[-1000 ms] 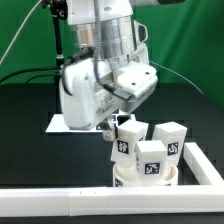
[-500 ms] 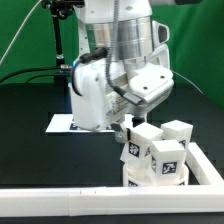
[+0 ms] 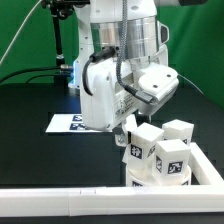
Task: Assemble stool
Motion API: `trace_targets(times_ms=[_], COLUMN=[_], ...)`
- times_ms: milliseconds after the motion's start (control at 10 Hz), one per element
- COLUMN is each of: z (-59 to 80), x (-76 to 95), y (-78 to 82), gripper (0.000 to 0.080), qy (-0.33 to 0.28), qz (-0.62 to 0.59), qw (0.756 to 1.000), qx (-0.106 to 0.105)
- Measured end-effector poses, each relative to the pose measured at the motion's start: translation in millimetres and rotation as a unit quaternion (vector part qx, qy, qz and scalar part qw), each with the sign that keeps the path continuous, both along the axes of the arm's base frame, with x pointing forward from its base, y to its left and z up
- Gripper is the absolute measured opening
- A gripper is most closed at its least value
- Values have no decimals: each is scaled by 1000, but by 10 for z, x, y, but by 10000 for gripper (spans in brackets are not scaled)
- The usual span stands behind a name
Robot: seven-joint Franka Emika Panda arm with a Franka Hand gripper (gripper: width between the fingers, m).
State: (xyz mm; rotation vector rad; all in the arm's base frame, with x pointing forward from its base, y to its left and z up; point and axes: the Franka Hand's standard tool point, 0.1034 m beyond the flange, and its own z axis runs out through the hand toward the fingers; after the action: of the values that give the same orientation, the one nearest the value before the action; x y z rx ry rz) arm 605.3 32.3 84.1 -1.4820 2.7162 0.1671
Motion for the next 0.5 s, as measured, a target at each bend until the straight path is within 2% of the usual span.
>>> trace_targets(times_ms=[100,200,300,500], z=[50,130,206,357], x=[-12,-19,-14,21], y=[21,52,96,115], gripper=[589,636,648,649], qy=[-4,-7,-13,-34], qz=[64,119,164,261], qw=[998,993,986,964], qx=[6,14,20,26])
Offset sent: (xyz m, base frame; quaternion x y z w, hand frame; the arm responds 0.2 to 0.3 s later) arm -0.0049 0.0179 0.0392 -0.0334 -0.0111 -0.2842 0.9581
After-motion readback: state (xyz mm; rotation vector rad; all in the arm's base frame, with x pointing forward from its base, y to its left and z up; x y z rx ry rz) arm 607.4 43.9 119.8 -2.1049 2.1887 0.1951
